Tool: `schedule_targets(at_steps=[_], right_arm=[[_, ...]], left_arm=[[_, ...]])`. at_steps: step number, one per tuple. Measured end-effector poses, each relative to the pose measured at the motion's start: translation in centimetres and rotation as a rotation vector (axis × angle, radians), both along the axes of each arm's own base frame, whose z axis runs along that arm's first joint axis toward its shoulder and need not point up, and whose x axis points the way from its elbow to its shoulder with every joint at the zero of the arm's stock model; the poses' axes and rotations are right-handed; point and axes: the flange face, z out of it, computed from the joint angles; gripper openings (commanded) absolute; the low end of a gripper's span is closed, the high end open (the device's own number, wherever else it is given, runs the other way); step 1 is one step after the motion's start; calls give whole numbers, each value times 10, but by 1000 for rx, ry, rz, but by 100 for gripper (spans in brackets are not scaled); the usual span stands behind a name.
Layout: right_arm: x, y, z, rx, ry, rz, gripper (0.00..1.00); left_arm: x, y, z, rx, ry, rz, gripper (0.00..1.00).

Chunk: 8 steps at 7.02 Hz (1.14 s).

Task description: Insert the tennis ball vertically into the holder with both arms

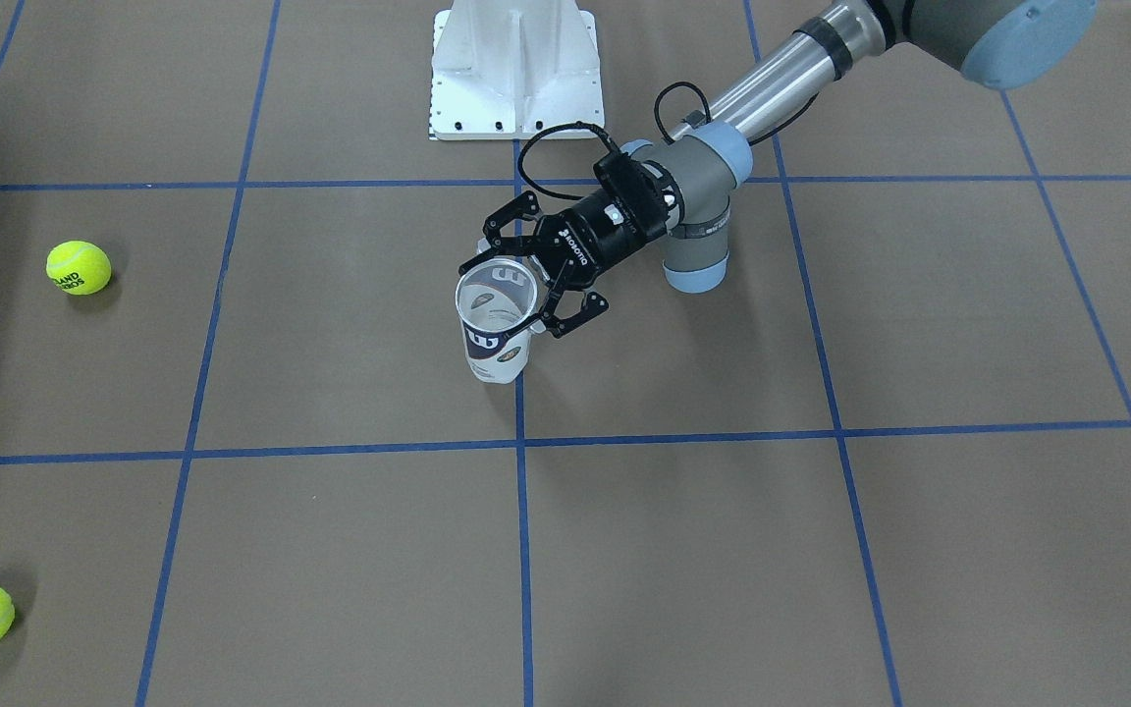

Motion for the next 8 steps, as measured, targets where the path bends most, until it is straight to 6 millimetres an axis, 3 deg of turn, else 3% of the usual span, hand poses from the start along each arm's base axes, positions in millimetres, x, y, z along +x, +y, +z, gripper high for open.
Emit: schedule_targets(at_steps=[4, 8], right_arm=[[0, 0, 0, 0, 0, 0, 100], [-12, -1, -13, -69, -69, 66, 100]], left_arm=[[5, -1, 11, -7, -24, -1, 73], [5, -1, 11, -7, -25, -2, 89]])
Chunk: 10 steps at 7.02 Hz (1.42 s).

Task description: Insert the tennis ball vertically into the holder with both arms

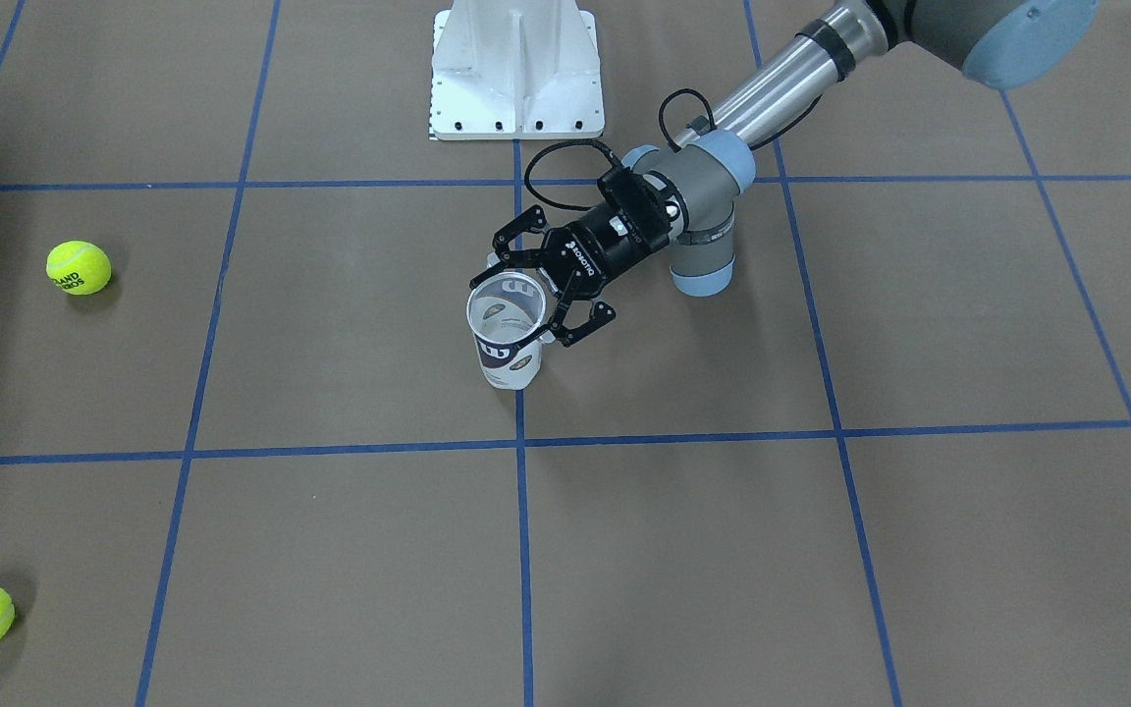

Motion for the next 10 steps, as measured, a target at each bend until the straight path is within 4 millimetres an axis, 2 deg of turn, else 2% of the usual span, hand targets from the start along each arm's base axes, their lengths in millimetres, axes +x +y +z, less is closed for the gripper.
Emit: schedule_targets(at_steps=[1, 10], right_arm=[[-4, 0, -2, -10, -8, 6, 100], [-6, 1, -2, -16, -11, 7, 100]], left_arm=[[0, 0, -1, 4, 0, -3, 98], [0, 4, -5, 123, -107, -93, 99]])
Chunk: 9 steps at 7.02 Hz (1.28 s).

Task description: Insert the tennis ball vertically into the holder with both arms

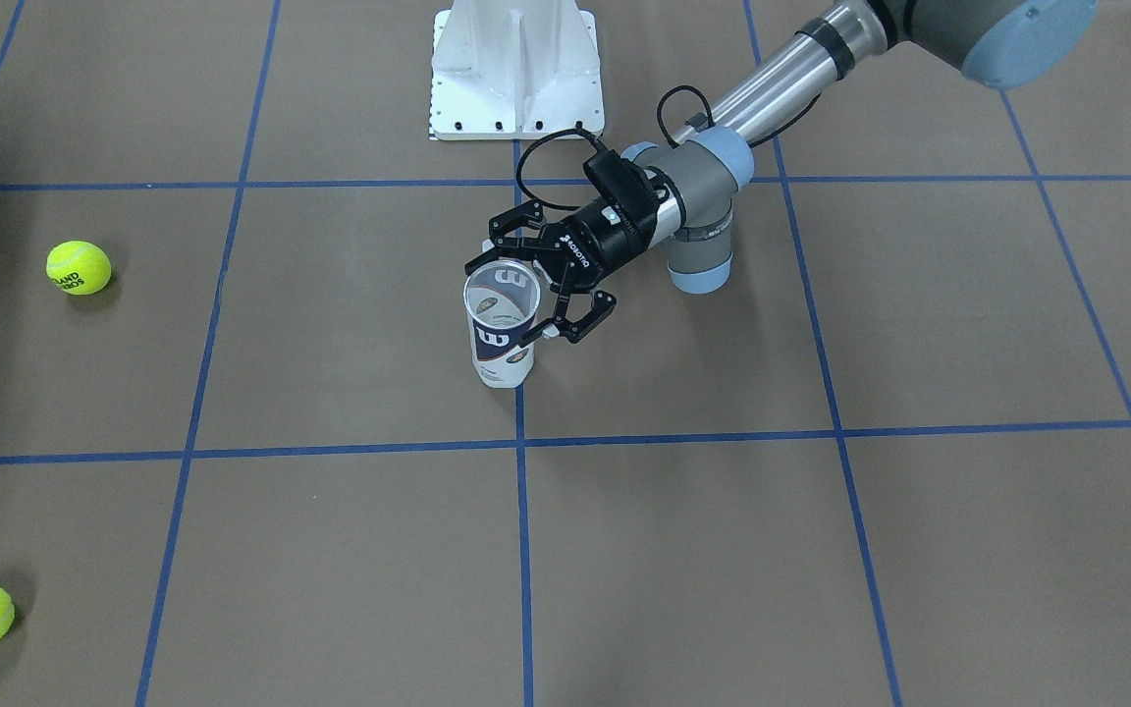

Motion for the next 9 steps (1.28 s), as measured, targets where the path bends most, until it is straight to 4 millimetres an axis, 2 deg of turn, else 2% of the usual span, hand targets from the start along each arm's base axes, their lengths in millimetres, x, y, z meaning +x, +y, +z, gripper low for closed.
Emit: schedule_targets(at_steps=[6, 8, 9], right_arm=[[-1, 0, 2, -4, 0, -2, 100], [-4, 0, 1, -4, 0, -6, 100], [-7, 0, 1, -4, 0, -11, 100]], left_arm=[[20, 21, 5, 66, -82, -29, 99], [21, 22, 4, 69, -89, -32, 91], [21, 22, 3, 67, -92, -32, 91]])
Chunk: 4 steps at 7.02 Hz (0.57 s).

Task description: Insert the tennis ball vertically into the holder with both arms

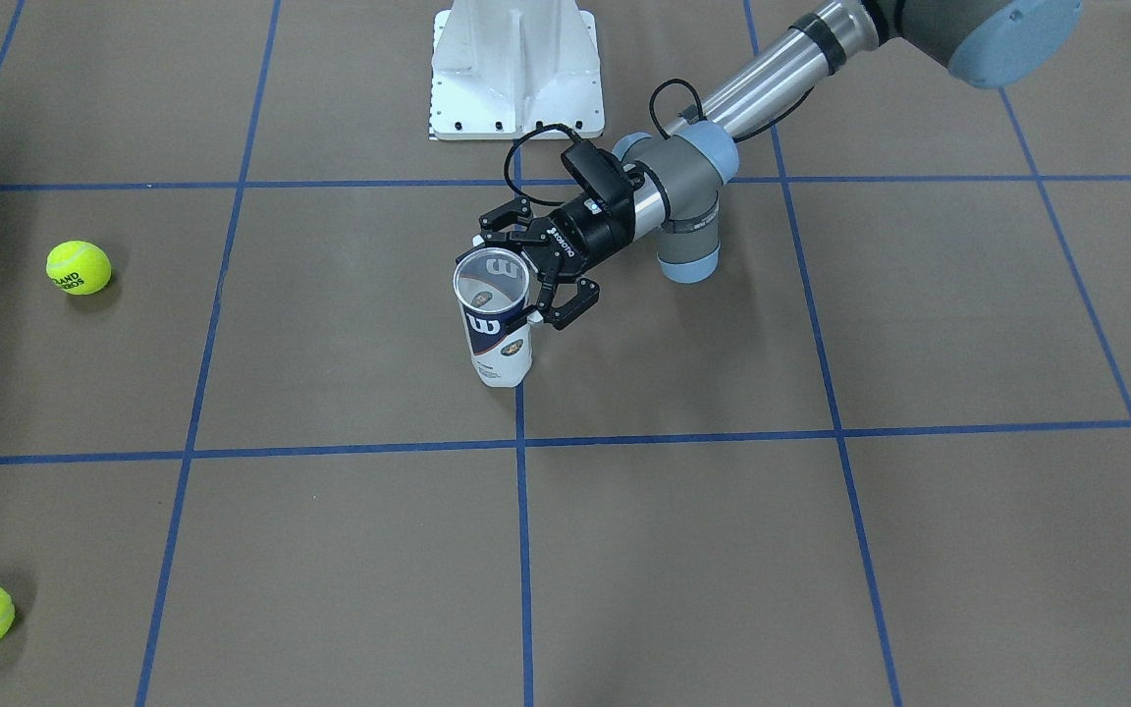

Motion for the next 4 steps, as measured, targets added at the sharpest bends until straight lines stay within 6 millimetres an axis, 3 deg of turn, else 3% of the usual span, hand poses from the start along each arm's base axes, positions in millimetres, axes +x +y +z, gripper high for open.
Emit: schedule_targets(at_steps=[2, 4], right_arm=[[-18, 0, -9, -25, -8, 19, 100], [-59, 17, -18, -47, -48, 103, 100]], left_arm=[[0, 0, -1, 0, -2, 0, 91], [0, 0, -1, 0, -3, 0, 91]])
